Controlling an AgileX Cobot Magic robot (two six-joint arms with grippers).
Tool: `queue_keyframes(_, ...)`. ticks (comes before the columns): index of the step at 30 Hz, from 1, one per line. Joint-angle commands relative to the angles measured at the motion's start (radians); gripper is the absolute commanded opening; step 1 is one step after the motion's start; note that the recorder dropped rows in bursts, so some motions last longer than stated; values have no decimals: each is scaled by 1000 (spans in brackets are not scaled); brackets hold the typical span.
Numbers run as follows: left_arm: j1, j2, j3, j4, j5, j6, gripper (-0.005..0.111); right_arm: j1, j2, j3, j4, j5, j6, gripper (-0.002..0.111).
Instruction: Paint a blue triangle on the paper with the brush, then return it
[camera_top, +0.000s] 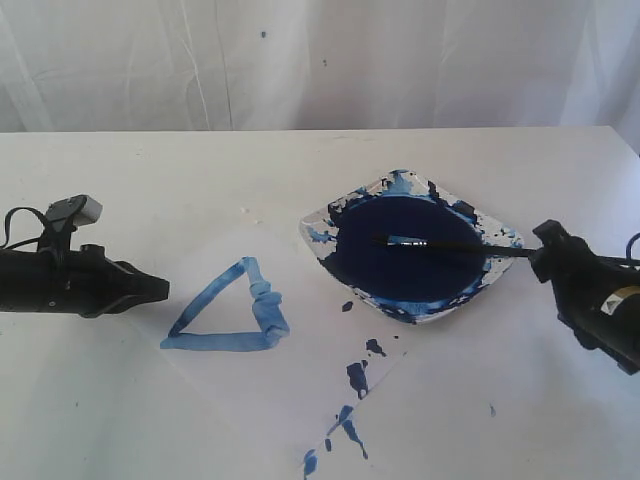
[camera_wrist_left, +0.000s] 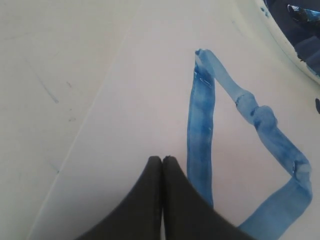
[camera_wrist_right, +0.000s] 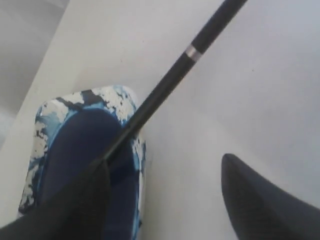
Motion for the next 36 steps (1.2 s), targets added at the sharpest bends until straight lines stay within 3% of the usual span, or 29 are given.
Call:
queue_keyframes(1, 2, -6, 9, -21, 19, 4, 0, -1, -145, 74, -120, 5, -63, 57)
queue_keyframes(8, 2, -6, 9, -15, 19, 0, 0, -1, -465, 184, -210, -60, -94, 44)
queue_keyframes(13, 2, -6, 9, 58, 29, -18, 0, -1, -738, 246, -208, -50, -274, 28)
queue_keyframes(22, 2, -34, 0, 102, 87, -27, 0, -1, -1196, 328, 95, 208, -697, 0)
queue_keyframes(31, 2, -231, 0, 139, 82, -25, 0, -1, -1510, 391, 124, 361, -806, 0)
queue_keyframes(36, 2, -359, 0, 162, 85, -47, 0, -1, -1611, 394, -48, 510, -808, 0)
